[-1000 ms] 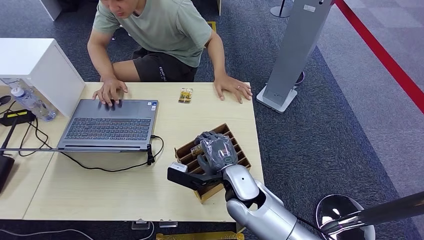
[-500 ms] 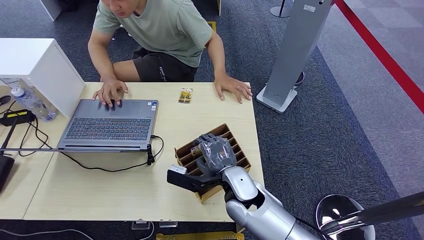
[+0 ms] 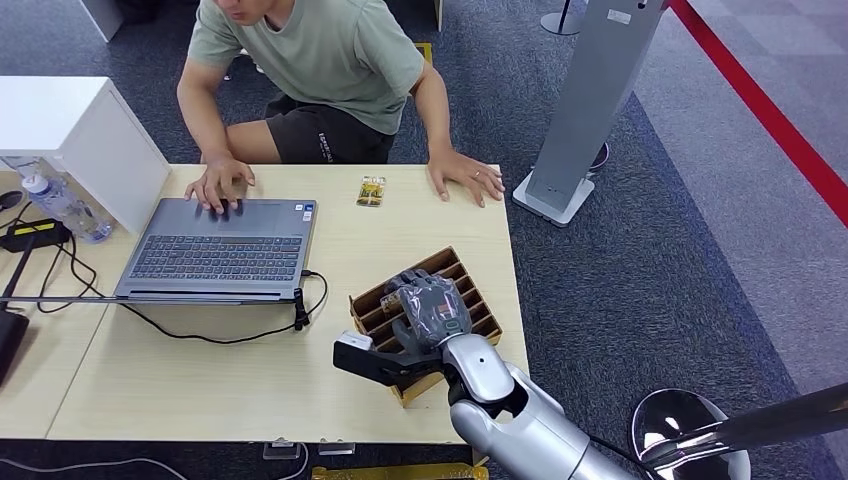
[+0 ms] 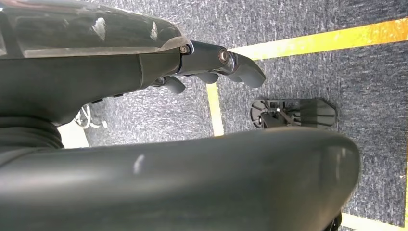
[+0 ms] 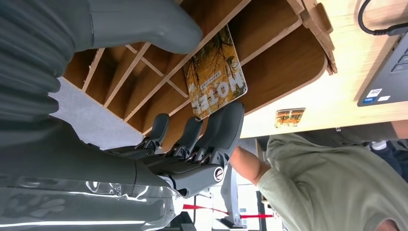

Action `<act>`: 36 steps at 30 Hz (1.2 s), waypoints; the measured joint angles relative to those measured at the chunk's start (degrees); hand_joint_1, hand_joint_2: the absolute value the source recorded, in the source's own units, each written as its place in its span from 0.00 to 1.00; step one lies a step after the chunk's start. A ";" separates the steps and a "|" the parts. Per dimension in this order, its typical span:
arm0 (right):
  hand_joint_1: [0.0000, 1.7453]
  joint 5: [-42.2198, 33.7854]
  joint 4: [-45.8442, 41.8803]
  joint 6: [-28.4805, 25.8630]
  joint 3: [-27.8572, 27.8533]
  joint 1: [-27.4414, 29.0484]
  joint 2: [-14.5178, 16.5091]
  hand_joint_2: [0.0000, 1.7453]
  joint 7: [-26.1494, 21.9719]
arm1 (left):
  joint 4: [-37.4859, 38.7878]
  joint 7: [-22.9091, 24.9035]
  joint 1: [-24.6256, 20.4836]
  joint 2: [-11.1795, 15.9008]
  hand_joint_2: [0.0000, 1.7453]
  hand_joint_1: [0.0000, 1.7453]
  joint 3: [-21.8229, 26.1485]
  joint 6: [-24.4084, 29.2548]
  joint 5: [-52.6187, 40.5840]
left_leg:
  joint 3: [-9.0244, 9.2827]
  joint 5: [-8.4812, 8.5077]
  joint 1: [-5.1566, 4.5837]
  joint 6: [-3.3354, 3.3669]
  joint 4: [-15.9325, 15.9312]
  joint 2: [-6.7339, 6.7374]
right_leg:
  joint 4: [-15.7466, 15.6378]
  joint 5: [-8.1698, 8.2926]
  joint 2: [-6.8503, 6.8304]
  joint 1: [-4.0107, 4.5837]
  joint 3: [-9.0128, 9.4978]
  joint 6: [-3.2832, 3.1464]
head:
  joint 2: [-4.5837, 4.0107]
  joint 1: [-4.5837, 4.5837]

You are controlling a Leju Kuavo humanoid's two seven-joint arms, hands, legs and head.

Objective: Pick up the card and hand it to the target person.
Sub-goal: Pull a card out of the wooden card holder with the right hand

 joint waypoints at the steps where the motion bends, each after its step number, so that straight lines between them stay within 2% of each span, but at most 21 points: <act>1: 0.42 -0.05 0.05 0.01 0.04 0.00 0.00 1.00 -0.01 | 0.00 0.03 0.00 -0.01 0.00 0.00 0.00 0.00 0.01 | 0.00 0.00 0.00 0.00 0.00 0.00 | 0.00 0.00 0.00 0.00 0.00 0.00 | 0.00 0.00; 12: 0.48 -0.74 0.79 0.13 0.47 -0.08 0.02 1.00 -0.31 | 0.00 0.10 0.00 -0.03 0.00 0.00 0.00 -0.09 0.32 | 0.00 0.00 0.00 0.00 0.00 0.00 | 0.00 0.00 0.00 0.00 0.00 0.00 | 0.00 0.00; 26: 0.49 -1.08 1.34 -0.20 0.66 -0.27 0.33 1.00 -0.51 | 0.00 0.11 0.00 -0.03 0.00 0.00 0.00 -0.05 0.32 | 0.00 0.00 0.00 0.00 0.00 0.00 | 0.00 0.00 0.00 0.00 0.00 0.00 | 0.00 0.01; 31: 0.58 -1.23 1.34 -0.48 0.66 -0.27 0.33 1.00 -0.54 | 0.00 0.11 0.00 -0.03 0.00 0.00 0.00 0.03 0.32 | 0.00 0.00 0.00 0.00 0.00 0.00 | 0.00 0.00 0.00 0.00 0.00 0.00 | 0.00 0.01; 36: 0.75 -1.27 1.34 -0.77 0.67 -0.30 0.33 1.00 -0.47 | 0.00 0.20 0.00 -0.03 0.00 0.00 0.00 0.02 0.30 | 0.01 0.00 0.00 0.00 0.00 0.00 | 0.00 0.00 0.00 0.00 0.00 0.00 | 0.00 0.00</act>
